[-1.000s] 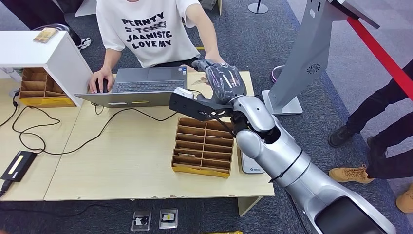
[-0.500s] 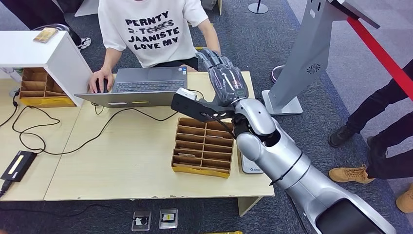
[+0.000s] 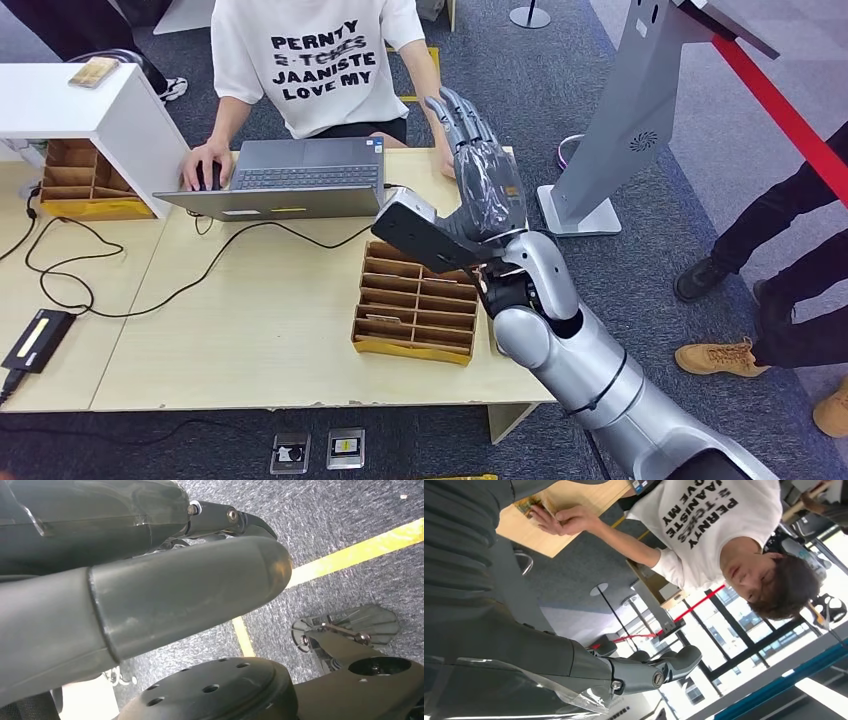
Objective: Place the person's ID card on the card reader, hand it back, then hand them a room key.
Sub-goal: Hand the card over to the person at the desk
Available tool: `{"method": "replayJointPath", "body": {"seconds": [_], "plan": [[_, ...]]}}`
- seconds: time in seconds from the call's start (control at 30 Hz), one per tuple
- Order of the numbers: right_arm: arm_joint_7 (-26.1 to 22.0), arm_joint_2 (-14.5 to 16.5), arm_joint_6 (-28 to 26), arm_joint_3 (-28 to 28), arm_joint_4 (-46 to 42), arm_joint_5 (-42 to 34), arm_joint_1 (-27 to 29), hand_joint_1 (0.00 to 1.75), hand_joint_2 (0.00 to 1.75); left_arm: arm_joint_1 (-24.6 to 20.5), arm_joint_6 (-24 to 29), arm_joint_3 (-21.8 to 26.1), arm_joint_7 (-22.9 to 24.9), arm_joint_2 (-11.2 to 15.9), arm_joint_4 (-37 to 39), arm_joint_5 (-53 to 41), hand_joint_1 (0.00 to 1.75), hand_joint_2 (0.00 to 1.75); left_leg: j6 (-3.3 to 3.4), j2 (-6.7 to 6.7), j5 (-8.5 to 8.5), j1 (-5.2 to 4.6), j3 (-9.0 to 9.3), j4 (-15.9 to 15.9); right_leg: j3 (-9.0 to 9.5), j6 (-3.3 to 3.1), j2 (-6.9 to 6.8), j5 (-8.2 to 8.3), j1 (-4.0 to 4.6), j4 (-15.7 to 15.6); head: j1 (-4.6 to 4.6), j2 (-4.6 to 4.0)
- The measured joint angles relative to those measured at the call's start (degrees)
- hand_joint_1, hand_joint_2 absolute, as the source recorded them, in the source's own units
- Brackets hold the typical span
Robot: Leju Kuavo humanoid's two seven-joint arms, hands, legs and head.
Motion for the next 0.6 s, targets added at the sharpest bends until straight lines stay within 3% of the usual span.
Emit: {"method": "replayJointPath", "body": {"seconds": [0.6], "plan": [[-3.0, -4.7, -7.0, -6.3, -14.8, -11.4, 15.7, 0.0, 1.75, 0.3, 0.1, 0.1, -0.5, 0.0, 0.0, 1.6, 0.0, 0.0, 0.0, 0.04, -0.01, 0.0, 0.02, 0.0, 0.01, 0.0, 0.02, 0.0, -0.01, 0.0, 0.0, 0.0]]}}
